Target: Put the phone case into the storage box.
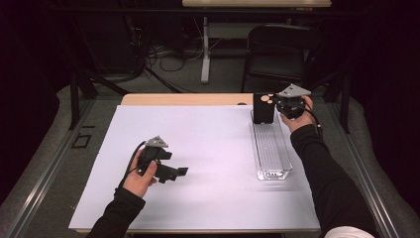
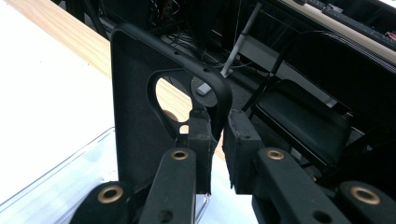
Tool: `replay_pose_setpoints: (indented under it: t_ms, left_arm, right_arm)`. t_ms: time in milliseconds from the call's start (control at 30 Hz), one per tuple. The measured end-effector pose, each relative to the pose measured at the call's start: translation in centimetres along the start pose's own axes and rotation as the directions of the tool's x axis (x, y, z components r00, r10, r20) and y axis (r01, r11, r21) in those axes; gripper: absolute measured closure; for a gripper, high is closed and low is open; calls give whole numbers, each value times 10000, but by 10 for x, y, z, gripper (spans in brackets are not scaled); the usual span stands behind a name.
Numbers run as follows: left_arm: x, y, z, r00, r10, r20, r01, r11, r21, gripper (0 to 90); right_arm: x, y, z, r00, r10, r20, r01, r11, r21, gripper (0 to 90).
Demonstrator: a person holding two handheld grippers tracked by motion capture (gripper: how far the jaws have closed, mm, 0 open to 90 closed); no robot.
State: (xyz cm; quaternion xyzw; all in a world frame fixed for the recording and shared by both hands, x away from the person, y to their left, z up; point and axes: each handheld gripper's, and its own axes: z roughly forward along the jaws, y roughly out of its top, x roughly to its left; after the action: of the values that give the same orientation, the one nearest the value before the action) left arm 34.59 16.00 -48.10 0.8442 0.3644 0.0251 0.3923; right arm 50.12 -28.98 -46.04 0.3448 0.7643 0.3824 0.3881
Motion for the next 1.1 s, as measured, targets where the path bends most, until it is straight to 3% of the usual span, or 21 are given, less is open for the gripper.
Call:
replay_pose_setpoints:
  t_ms: [567,1100]
  left_arm:
    - [0,-1,2,10000,-30,-25,30,10000,50,98]
    - [0,-2,3,10000,-19,-44,19,10000,47,99]
  right_arm:
    - [-9,-10,5,9992,-77,393,70,9998,181,776]
    - [-9,-13,10,9982,475,362,-487,9982,346,743]
